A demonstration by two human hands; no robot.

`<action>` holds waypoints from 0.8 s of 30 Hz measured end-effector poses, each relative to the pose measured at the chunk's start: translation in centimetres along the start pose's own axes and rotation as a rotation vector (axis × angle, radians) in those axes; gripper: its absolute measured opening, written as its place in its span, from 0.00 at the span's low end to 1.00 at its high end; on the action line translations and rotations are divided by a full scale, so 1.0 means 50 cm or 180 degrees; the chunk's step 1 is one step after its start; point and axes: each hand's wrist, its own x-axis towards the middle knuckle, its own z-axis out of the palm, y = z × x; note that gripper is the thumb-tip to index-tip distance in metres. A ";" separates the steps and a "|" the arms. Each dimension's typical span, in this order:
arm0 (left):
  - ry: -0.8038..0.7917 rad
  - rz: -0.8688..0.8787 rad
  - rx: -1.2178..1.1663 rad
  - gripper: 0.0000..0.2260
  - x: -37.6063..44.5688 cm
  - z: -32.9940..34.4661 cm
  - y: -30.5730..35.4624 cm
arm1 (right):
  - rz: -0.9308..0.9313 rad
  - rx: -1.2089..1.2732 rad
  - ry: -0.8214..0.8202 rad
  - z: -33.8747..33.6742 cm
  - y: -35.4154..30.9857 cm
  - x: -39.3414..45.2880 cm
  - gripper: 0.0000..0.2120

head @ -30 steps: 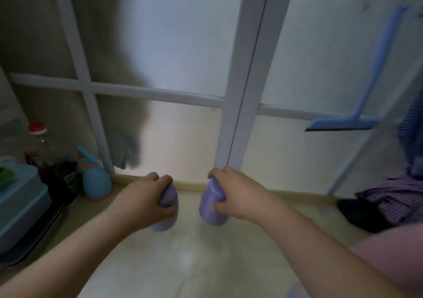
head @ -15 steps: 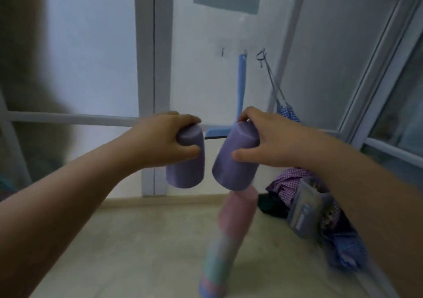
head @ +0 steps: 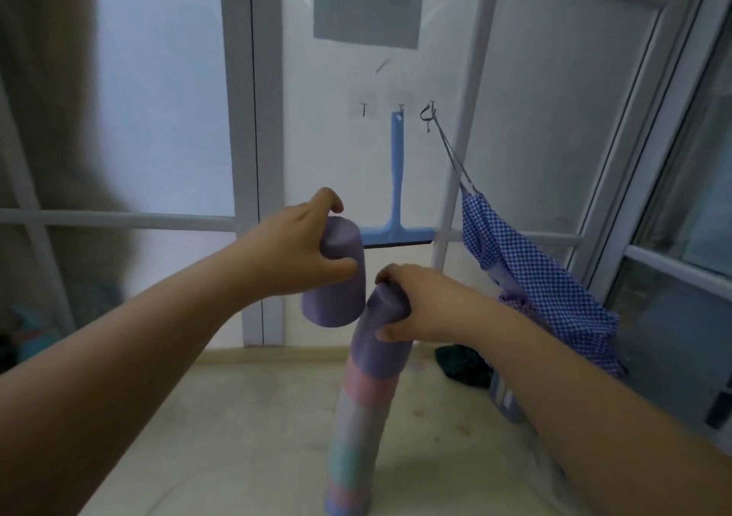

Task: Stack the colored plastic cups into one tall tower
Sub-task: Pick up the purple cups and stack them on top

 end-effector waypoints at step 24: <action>-0.0057 0.0643 0.0003 0.21 0.050 0.102 0.074 | 0.0514 0.0291 0.0066 -0.027 0.087 -0.039 0.32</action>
